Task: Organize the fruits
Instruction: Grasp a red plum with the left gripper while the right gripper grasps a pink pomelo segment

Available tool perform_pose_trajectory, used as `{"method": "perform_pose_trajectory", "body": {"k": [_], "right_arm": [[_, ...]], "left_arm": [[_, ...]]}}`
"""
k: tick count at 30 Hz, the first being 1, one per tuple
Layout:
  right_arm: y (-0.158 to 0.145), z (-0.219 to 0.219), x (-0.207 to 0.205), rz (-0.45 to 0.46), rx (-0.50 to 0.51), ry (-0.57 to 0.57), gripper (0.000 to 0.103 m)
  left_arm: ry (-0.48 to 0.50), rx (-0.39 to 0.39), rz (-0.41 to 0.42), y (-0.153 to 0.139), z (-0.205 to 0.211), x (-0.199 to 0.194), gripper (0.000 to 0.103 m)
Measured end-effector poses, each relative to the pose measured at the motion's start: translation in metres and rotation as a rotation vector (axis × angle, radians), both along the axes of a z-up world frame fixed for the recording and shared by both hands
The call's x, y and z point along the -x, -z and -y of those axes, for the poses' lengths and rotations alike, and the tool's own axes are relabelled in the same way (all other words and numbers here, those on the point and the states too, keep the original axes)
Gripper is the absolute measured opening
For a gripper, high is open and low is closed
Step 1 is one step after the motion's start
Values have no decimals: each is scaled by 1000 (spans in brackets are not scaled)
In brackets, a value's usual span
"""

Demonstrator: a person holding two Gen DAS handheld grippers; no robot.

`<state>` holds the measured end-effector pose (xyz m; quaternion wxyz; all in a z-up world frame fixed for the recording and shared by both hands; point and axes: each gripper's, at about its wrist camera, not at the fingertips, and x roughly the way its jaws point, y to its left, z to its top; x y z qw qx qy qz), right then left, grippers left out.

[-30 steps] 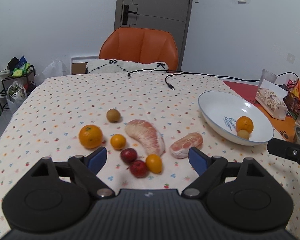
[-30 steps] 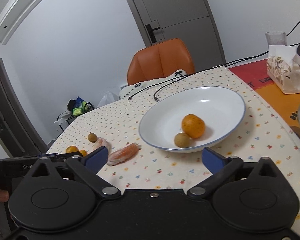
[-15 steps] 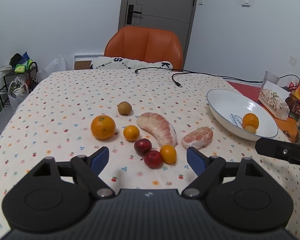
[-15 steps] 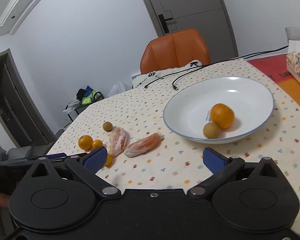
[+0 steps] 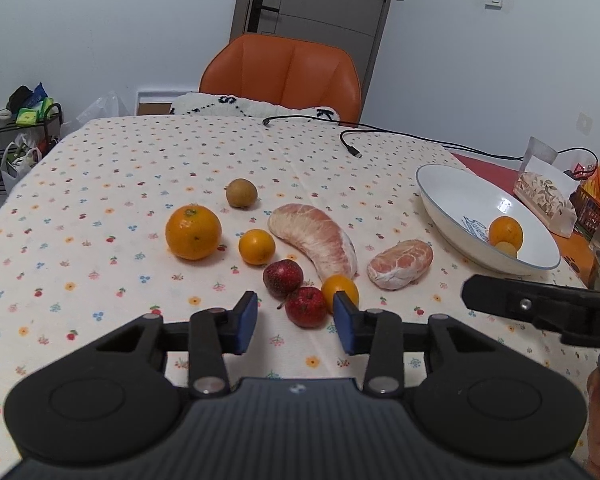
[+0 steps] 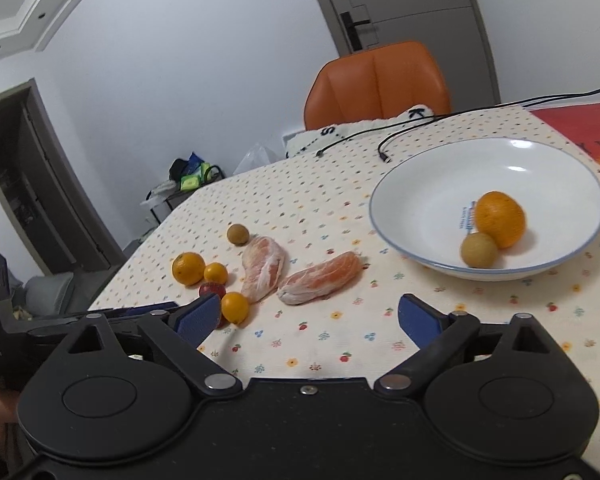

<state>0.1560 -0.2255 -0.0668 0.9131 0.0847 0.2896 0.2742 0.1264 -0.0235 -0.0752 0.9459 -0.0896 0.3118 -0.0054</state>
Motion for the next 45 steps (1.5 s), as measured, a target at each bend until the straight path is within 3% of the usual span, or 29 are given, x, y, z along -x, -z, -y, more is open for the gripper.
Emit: {"method": "perform_pose_trajectory", "body": {"k": [2, 7, 13, 20, 40, 45], "right_arm": [[2, -4, -4, -13, 10, 0, 84], [6, -11, -13, -29, 20, 10, 79], [9, -26, -22, -30, 49, 1, 73], [15, -43, -35, -47, 76, 0, 61], [18, -71, -52, -3, 181, 7, 62], [18, -69, -48, 9, 218, 10, 57]], "left_arm": [[1, 5, -6, 2, -1, -2, 39], [12, 13, 3, 4, -4, -6, 37], [29, 33, -2, 5, -11, -7, 22], [15, 50, -4, 3, -24, -4, 22], [-24, 60, 0, 0, -46, 0, 22], [-24, 60, 2, 0, -45, 2, 22]]}}
